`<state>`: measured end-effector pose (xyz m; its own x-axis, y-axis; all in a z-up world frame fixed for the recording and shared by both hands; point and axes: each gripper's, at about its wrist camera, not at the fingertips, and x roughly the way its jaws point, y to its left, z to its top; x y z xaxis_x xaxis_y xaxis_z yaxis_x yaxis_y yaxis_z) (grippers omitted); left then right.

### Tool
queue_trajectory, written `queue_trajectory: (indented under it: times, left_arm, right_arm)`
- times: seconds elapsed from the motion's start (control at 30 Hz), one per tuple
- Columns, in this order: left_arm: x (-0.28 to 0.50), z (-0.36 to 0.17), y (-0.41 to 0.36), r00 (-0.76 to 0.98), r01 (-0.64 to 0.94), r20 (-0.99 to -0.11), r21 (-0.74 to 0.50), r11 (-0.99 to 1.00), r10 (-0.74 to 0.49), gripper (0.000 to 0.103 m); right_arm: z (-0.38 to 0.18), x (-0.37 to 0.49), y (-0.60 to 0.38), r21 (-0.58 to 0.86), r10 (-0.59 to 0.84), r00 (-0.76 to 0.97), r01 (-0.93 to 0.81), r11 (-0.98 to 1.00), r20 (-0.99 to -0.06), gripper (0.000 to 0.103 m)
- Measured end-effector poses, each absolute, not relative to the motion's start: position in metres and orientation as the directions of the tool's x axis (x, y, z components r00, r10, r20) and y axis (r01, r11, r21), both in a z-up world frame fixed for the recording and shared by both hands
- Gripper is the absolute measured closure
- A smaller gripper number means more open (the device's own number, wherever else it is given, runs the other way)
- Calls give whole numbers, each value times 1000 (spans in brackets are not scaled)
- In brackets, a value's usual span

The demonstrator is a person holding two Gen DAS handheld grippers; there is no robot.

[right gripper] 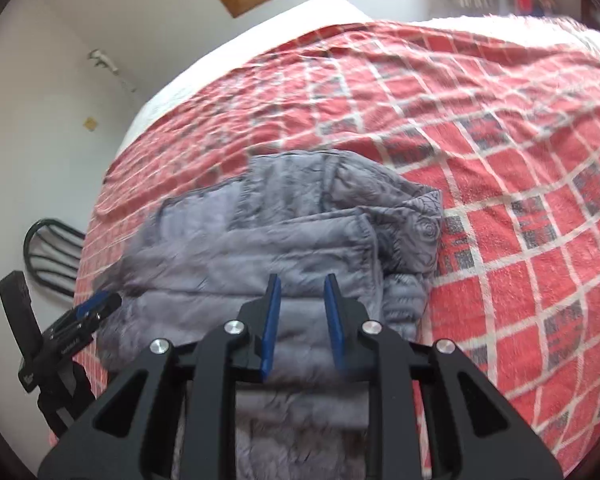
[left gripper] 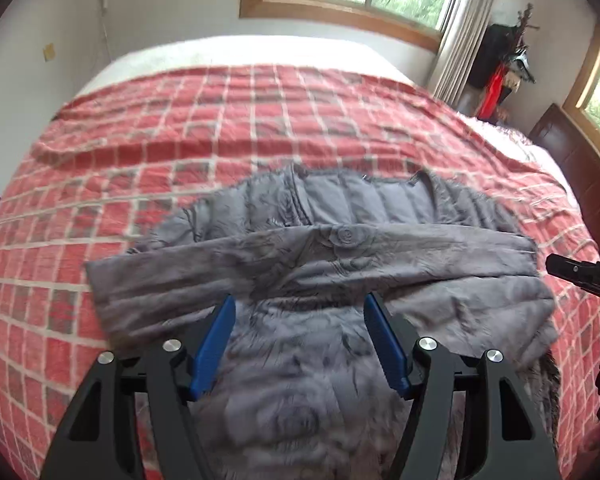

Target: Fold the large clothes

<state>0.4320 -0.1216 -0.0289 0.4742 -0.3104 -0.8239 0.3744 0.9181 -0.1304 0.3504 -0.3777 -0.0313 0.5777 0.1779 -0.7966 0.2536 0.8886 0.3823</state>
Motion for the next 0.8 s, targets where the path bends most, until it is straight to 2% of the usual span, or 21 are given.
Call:
queue_trajectory:
  times: [0.13, 0.27, 0.3, 0.37, 0.47, 0.67, 0.8]
  left_arm:
    - [390, -13, -118, 509, 425, -788, -119, 897, -346, 37]
    - [390, -40, -124, 448, 417, -834, -123, 900, -322, 37]
    - [394, -47, -125, 441, 409, -843, -118, 905, -309, 34]
    - [402, -63, -124, 410, 405, -860, -125, 906, -303, 34]
    - [405, -66, -118, 385, 392, -863, -167, 905, -327, 35]
    - [360, -29, -70, 414, 421, -829, -192, 886, -376, 35]
    - [301, -18, -5, 427, 435, -821, -181, 882, -378, 33]
  right_arm:
    - [-20, 333, -357, 370, 200, 586, 186, 910, -786, 81]
    - [-42, 339, -352, 309, 150, 528, 226, 924, -836, 80]
    - [-50, 342, -354, 306, 150, 510, 237, 922, -847, 83]
    - [-68, 346, -357, 312, 160, 483, 252, 916, -861, 86]
    - [-77, 344, -361, 352, 192, 491, 258, 900, -850, 86]
    - [-41, 286, -348, 381, 230, 580, 152, 912, -782, 71]
    - [-36, 206, -336, 387, 266, 600, 78, 919, -754, 61]
